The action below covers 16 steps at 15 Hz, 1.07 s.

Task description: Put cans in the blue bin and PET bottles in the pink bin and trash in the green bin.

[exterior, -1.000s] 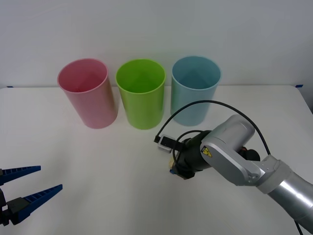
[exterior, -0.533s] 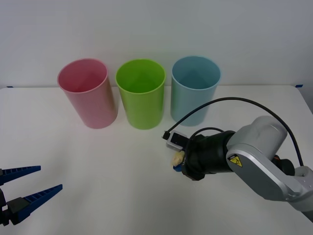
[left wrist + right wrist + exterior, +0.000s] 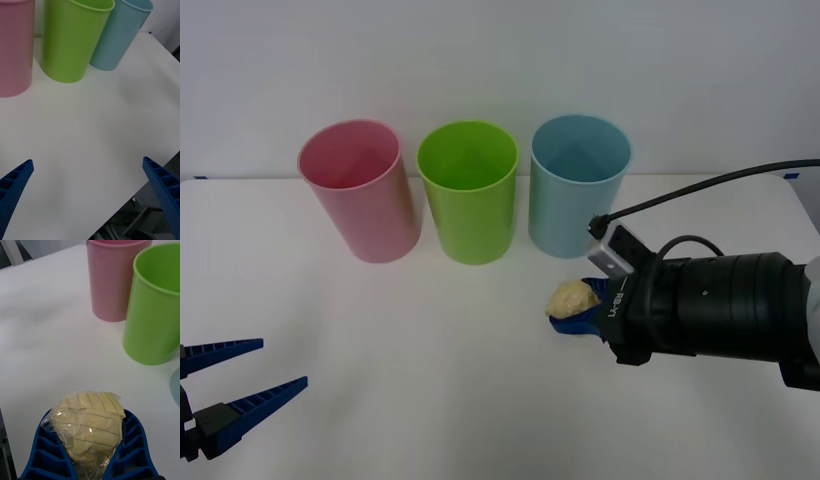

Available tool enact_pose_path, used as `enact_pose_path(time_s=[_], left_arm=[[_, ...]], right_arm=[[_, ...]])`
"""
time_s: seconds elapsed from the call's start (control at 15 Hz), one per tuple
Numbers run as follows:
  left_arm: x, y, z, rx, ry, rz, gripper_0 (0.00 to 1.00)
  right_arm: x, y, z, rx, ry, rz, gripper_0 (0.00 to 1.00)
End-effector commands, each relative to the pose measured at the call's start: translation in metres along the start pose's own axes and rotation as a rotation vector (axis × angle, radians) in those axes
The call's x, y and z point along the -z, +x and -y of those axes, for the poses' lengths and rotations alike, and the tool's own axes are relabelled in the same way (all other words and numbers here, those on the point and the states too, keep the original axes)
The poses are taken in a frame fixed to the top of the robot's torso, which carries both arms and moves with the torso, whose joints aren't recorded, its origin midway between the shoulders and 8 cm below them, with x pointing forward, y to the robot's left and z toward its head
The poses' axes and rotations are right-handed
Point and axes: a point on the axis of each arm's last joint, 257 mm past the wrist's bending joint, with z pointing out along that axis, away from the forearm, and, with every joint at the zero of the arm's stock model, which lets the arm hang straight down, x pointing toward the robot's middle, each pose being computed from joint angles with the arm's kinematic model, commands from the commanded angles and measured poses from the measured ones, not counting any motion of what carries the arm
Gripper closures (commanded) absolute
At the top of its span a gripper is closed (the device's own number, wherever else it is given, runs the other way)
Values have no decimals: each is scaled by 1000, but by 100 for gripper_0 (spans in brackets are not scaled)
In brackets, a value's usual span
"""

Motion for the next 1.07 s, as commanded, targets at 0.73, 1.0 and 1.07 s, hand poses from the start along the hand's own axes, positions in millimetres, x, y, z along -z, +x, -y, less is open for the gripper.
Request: enact_pose_path(time_s=[0.73, 1.0, 1.07], left_arm=[[0, 0, 0, 0, 0, 0, 0], [0, 0, 0, 0, 0, 0, 0], [0, 0, 0, 0, 0, 0, 0]], right_arm=[[42, -168, 94, 3, 76, 158, 100], [8, -210, 125, -29, 37, 81, 100], [-3, -221, 131, -37, 30, 58, 100]])
